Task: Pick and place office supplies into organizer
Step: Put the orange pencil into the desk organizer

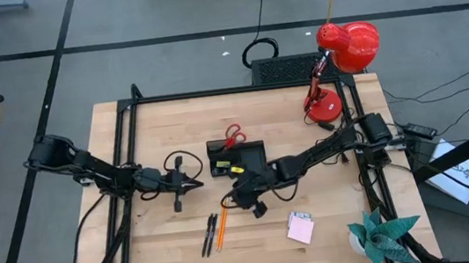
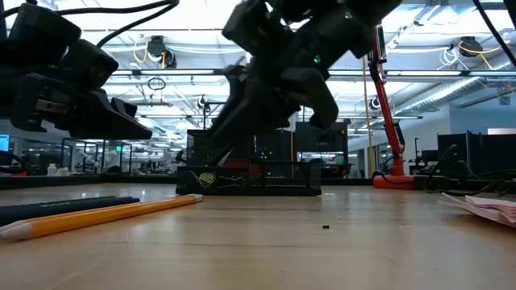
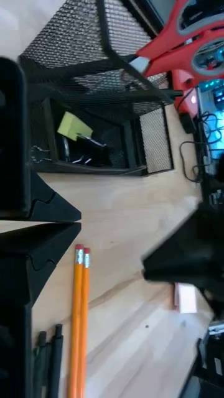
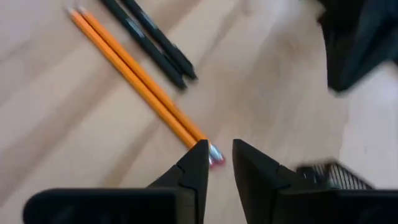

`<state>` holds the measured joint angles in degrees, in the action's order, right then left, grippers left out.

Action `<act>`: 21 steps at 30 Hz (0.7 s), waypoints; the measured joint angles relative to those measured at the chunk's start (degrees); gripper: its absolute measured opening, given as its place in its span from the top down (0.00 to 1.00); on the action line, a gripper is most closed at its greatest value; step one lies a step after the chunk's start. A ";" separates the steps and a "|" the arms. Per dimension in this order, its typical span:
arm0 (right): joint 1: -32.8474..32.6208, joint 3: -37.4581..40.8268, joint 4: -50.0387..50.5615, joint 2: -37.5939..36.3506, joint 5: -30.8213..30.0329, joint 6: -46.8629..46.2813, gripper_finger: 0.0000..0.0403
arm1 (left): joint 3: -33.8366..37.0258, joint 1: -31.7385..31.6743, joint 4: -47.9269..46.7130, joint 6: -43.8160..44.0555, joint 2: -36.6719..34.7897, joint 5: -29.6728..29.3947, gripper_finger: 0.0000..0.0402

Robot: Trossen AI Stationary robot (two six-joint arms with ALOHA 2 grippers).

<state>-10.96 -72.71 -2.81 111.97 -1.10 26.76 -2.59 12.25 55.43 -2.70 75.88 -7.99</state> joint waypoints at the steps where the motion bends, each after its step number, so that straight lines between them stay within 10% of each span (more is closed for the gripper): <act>1: 0.09 -0.46 -0.42 0.36 1.25 0.50 0.85 | 0.02 0.02 -0.56 0.00 0.00 -0.02 0.95; 21: 0.55 -0.69 -0.35 1.34 11.65 3.62 0.86 | 0.02 0.13 -1.73 2.36 0.00 0.22 0.95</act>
<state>-10.41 -73.41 -3.16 113.32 10.55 30.38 -2.57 12.38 53.69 -0.34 75.88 -7.77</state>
